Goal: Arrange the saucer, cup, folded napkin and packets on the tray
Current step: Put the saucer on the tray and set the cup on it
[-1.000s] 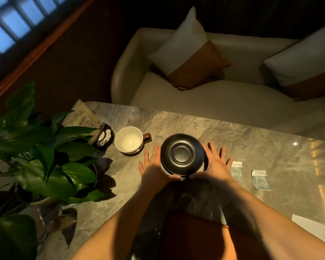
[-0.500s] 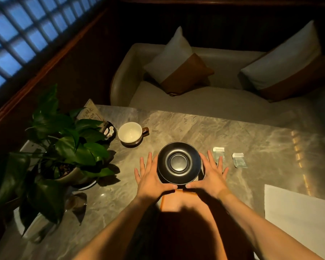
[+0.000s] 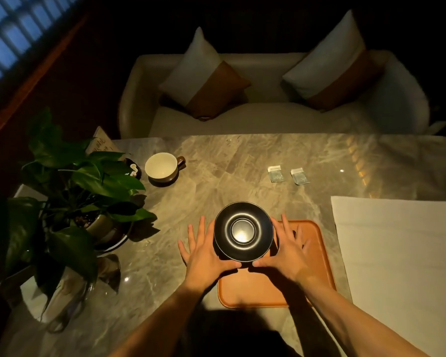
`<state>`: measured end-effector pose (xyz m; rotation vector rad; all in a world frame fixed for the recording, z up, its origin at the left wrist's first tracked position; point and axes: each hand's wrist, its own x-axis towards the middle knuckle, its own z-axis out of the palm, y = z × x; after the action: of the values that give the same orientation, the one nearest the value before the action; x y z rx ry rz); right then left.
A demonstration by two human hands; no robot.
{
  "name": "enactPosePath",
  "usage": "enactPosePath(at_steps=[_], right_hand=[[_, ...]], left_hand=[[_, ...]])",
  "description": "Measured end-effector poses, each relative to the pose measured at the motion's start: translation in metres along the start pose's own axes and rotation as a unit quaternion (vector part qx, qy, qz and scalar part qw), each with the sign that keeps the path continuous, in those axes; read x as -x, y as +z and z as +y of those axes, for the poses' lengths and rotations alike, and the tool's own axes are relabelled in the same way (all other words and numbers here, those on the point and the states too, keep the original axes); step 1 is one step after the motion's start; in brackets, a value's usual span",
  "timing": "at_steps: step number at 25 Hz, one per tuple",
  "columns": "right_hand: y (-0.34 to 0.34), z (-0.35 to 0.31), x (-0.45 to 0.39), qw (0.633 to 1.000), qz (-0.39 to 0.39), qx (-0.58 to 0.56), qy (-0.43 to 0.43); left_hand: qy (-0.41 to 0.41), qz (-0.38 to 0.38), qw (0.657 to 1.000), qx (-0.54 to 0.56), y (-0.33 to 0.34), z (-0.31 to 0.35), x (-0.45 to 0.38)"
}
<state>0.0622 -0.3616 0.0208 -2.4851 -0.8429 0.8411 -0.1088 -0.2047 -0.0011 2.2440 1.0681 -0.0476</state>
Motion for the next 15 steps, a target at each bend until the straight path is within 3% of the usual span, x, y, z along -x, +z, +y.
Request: enactPosePath(at_steps=[15], right_hand=[[0.042, 0.047, 0.032, 0.998, -0.038, 0.032, 0.027]], left_hand=[[-0.047, -0.014, 0.996, -0.075, 0.060, -0.019, 0.039]])
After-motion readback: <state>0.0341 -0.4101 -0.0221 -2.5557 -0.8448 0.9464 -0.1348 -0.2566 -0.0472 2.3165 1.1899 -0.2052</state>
